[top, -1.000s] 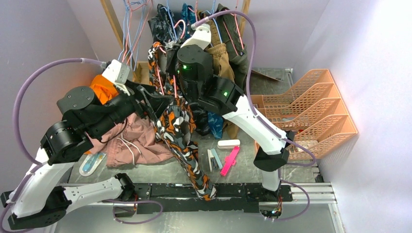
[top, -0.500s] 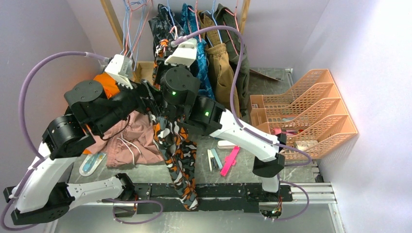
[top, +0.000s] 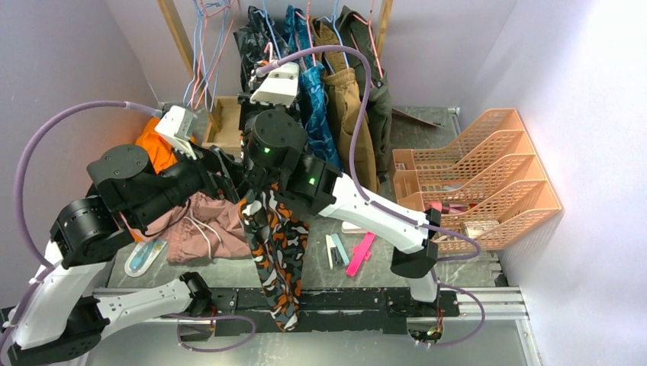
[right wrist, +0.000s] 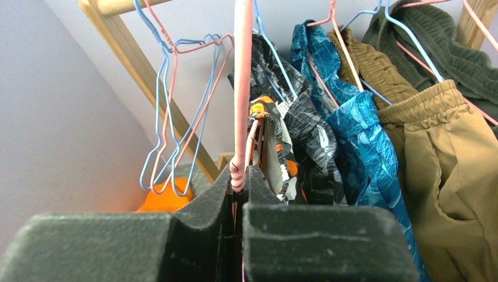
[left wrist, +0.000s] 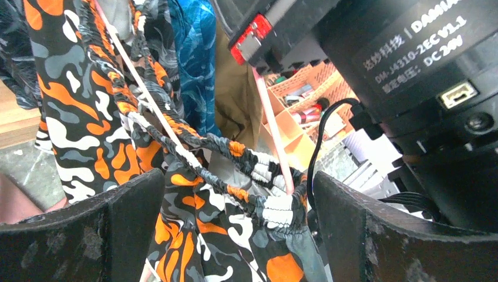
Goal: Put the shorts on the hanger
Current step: Place the hanger at the clothesline.
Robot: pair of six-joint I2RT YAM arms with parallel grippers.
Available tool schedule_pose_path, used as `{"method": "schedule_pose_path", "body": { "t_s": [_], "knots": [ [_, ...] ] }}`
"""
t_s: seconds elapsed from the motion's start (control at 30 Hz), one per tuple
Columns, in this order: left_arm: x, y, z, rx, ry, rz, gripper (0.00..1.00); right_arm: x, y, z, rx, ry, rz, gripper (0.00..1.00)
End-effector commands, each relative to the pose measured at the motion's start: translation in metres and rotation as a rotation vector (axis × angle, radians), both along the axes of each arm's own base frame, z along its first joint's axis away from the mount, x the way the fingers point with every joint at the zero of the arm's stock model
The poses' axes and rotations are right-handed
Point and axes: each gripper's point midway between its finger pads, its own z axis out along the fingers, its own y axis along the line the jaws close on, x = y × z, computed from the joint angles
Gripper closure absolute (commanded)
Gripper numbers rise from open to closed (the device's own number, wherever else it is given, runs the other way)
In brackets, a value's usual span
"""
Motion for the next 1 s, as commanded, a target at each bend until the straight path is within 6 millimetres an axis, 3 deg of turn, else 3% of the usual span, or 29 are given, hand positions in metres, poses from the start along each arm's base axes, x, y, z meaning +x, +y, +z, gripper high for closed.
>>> {"method": "schedule_pose_path", "body": {
  "t_s": [0.0,0.3,0.6,0.77,0.97],
  "knots": [
    [-0.012,-0.006,-0.022,0.069,0.034,-0.083,0.0,0.004,-0.013,0.014,0.056,-0.013,-0.03,1.0],
    [-0.002,-0.014,-0.029,0.134,0.044,-0.089,0.05,0.012,-0.015,0.009,0.04,-0.01,-0.054,1.0],
    [0.009,0.005,-0.033,0.213,0.014,0.004,0.01,0.03,-0.022,0.0,0.014,-0.004,-0.116,1.0],
    [0.011,0.003,-0.041,0.244,0.019,0.0,0.01,0.036,-0.022,0.0,0.026,-0.007,-0.133,1.0],
    [0.012,-0.002,-0.054,0.254,0.021,-0.021,0.01,0.043,-0.008,-0.014,0.005,-0.001,-0.136,1.0]
  ]
}}
